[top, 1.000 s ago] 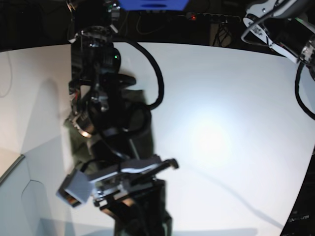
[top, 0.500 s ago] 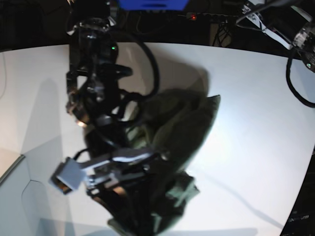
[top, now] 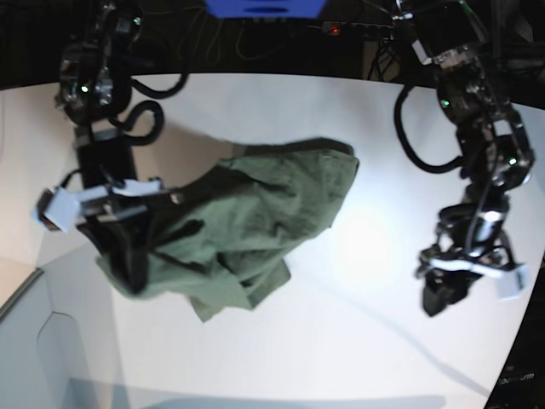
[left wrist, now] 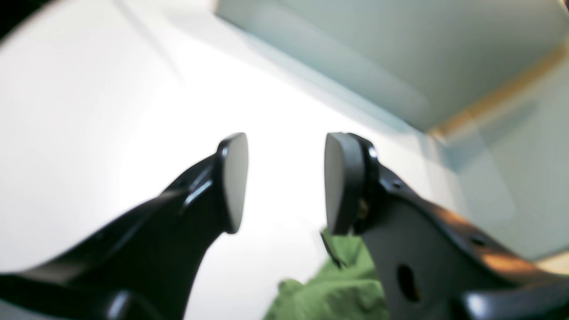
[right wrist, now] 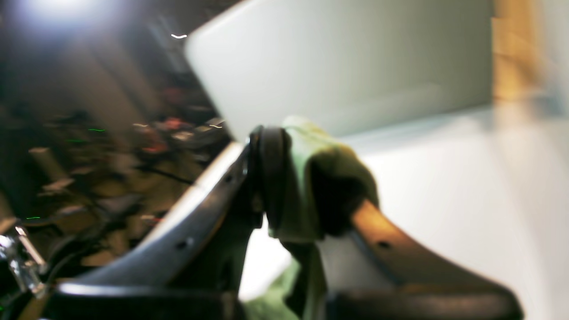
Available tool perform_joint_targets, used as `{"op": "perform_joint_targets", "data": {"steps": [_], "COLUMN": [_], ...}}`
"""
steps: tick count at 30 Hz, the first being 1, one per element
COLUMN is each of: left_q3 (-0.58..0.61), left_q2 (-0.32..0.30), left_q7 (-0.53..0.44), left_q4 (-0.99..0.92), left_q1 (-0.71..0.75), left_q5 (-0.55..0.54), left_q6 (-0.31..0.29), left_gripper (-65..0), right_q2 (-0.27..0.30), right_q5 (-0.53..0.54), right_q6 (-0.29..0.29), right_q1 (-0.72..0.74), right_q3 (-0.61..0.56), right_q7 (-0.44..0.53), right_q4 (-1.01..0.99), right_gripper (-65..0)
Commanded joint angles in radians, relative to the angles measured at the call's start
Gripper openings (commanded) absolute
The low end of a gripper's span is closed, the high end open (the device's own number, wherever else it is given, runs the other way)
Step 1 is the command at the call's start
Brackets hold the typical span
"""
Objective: Layout the t-shirt on the table in an organized manner, then fold the t-shirt properly
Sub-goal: 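Reach the left gripper to the shirt and grasp its hem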
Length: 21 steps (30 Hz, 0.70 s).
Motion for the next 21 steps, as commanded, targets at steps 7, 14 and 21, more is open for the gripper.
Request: {"op": "perform_joint_targets", "data": {"steps": [7, 14, 21], "left_q3": [0.212, 0.364, 0.381], "left_q2": [-0.01, -0.004, -0.044], "left_q7": [-0.019, -0.019, -0.019], "left_q4": [-0.261, -0.47, -0.528], "left_q1": [-0.085, -0.134, -0.069], "left_q5": [-0.01, -0.012, -0.009], "left_q6": [-0.008, -0.008, -0.002], "left_gripper": [-37.9, -37.9, -37.9], "right_q2": [0.03, 0.03, 0.03], "right_q5": [0.006, 0.003, 0.003], "right_q6": [0.014, 0.014, 0.014], "right_q1": [-0.135, -0.176, -0.165], "right_q3": [0.105, 0.155, 0.155], "right_q7": [0.028, 0.021, 0.019], "right_q4": [-0.01, -0.023, -0.059], "right_gripper": [-65.0, -65.0, -65.0]}}
